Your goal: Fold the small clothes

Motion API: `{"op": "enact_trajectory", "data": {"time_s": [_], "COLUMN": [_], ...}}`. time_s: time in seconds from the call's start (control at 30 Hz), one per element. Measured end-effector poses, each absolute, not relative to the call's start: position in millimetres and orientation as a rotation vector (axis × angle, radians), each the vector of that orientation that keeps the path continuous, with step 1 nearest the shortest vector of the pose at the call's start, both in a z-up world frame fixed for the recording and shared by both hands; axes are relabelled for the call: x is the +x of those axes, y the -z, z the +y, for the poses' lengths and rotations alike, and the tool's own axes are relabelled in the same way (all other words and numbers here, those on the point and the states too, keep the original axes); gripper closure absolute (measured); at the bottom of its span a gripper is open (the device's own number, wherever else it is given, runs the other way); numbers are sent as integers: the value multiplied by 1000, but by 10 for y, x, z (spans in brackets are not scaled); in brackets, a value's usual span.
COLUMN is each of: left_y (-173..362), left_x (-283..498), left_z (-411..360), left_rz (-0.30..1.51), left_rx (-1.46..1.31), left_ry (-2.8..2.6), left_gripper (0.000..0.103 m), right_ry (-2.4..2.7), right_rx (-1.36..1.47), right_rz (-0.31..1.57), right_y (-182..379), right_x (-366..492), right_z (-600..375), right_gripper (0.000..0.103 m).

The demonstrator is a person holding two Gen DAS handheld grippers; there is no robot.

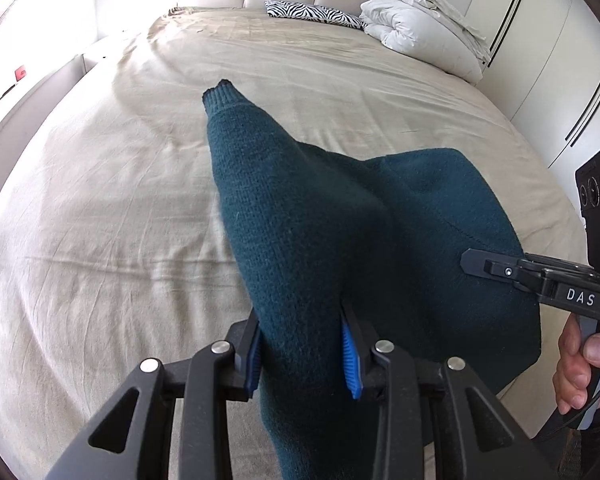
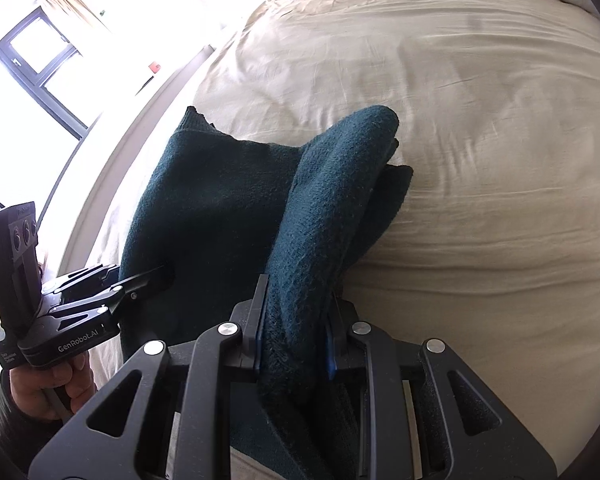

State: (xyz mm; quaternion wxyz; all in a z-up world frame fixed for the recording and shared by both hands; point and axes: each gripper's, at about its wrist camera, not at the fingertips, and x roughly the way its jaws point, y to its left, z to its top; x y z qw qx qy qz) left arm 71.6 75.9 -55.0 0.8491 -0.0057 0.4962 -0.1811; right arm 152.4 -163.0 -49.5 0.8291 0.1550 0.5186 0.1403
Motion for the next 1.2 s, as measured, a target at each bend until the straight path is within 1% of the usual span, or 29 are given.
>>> {"op": "enact_trajectory", "data": {"time_s": [0.1,0.3,0.37,0.47,0.63,0.73,0.8,0.9,0.97,1.03,1.07,1.1,1.13,1.17,1.2], "left_y": [676,810,838,887,930,913,896,893,945,987,1001,1010,1019,1018,1010], "left_x": [741,803,832,841,835,780,743,667,624,592,574,574,575,591,612], "left_z": [826,879,922,952,1010,1112,1194,1302,1316,1263,1225,1194,1161,1149,1142], "left_rz": [1048,1041,1044,1041,1035,1038,1049,1062,1086,1106,1113,1122,1131,1137,1140], "left_rx": [-27,-72,-85,-91,-142,-205,-271,-360,-395,-388,-377,-367,-356,-346,-347], "left_ry": [374,386,389,390,377,388,392,387,387,402,406,413,420,423,433], "left_gripper": [64,57,55,50,38,38,38,36,34,29,28,26,26,26,37], "right_ry": [-261,-264,-274,-285,-326,-334,-307,-311,-354,-396,-424,-447,-447,-441,-439], "right_rx": [343,517,566,558,582,622,667,761,785,829,839,832,812,810,839], "right_rz": [1131,1173,1173,1175,1181,1183,1161,1137,1183,1218,1226,1235,1241,1253,1261], "right_y": [662,1130,1191,1220,1279,1229,1180,1167,1249,1360,1401,1431,1448,1480,1513], "right_x": [1615,1738,1757,1769,1790,1788,1731,1654,1648,1634,1631,1622,1621,1622,1623], "right_z": [-1763,-2104,-2153,-2146,-2207,-2288,-2414,-2636,-2642,-2588,-2536,-2468,-2407,-2370,-2367], "right_gripper": [83,82,82,81,79,71,49,46,46,46,47,50,54,67,71]}}
